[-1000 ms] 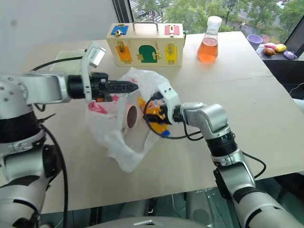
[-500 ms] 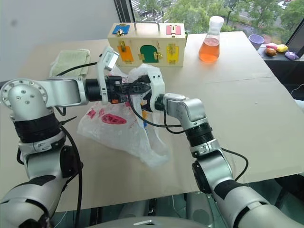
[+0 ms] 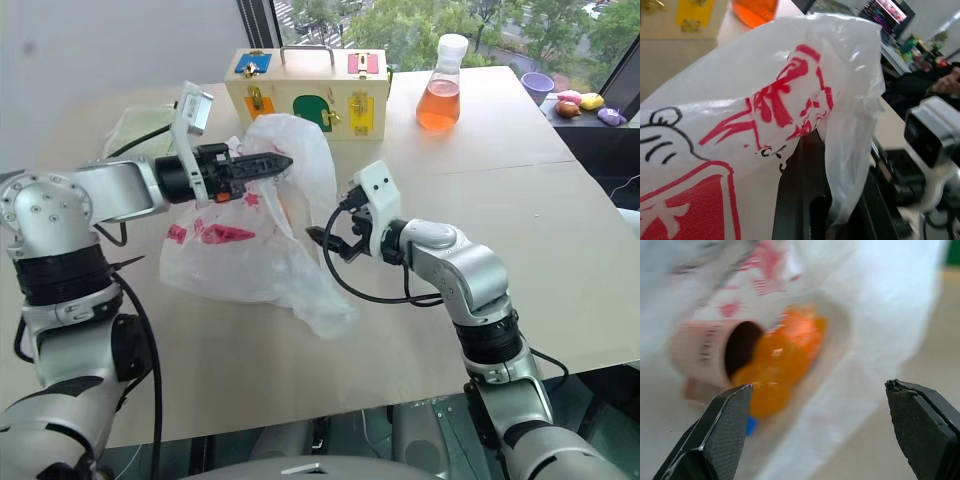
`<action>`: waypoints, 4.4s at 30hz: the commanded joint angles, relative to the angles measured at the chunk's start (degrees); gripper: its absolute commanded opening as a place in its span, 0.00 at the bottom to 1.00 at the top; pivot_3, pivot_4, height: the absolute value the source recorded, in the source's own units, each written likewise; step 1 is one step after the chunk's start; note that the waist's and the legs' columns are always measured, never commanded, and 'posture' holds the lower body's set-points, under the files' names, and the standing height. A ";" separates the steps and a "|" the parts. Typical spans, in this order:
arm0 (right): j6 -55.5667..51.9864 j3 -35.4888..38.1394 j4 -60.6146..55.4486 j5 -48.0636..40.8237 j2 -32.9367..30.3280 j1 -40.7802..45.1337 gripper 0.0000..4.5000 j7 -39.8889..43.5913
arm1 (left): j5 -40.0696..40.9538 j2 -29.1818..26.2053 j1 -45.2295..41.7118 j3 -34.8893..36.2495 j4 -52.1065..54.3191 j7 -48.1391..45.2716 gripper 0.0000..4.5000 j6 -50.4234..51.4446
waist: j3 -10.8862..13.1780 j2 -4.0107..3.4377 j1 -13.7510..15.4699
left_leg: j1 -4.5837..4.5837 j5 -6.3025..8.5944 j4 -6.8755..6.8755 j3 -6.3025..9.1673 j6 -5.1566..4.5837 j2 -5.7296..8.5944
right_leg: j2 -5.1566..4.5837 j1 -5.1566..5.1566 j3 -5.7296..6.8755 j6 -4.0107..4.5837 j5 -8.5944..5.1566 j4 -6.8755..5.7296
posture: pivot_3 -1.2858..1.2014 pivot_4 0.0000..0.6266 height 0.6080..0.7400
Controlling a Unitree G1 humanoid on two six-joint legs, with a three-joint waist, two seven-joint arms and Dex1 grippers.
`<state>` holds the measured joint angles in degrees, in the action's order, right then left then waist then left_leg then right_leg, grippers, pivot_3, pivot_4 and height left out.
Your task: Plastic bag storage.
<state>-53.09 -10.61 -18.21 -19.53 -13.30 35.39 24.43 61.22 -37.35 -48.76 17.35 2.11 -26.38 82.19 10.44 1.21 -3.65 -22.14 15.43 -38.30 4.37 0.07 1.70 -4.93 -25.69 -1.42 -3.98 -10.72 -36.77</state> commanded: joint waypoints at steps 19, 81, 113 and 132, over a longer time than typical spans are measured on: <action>-0.93 2.43 -4.63 -10.77 -3.42 -5.93 1.00 8.90 | 3.32 -7.98 -2.12 0.73 -1.37 -14.19 0.99 2.44 | -0.01 0.03 0.81 | 0.04 0.07 -0.02 0.04 -0.12 -0.04 | 0.04 0.10 0.06 0.00 -0.01 0.02 | 0.52 0.24 1.00; 17.19 -4.88 5.15 4.57 -7.35 -2.62 1.00 0.71 | -33.05 -35.06 30.44 -14.83 14.01 -63.37 0.02 -68.22 | 0.08 -0.03 1.14 | 0.23 0.34 -0.07 -0.01 -0.58 -0.51 | 0.40 0.75 0.28 -0.03 -0.02 0.84 | 0.52 0.24 1.00; 41.10 9.86 47.79 13.94 -2.94 18.26 0.01 -7.17 | -60.00 -8.30 -12.55 -25.83 -42.08 -46.80 0.00 -99.19 | 0.12 -0.13 -0.11 | -0.02 0.14 0.06 -0.02 -0.10 -0.35 | 0.33 0.33 0.25 0.16 0.14 0.32 | 0.52 0.24 1.00; 0.33 2.73 -0.03 -12.75 1.67 0.84 0.92 10.75 | -37.02 -19.46 19.58 -9.70 7.52 -46.82 0.00 -60.34 | 0.13 -0.18 0.56 | 0.16 0.34 -0.21 0.20 -0.45 -0.37 | 0.40 0.28 0.17 0.15 0.11 -0.03 | 0.52 0.24 1.00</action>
<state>-49.63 -10.14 -14.24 -28.25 -10.97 36.72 33.64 22.78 -56.02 -29.23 5.51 6.77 -74.73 20.45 10.57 1.03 -3.09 -21.88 15.77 -38.52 4.58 -0.37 1.33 -4.53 -25.30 -1.24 -3.83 -10.62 -36.77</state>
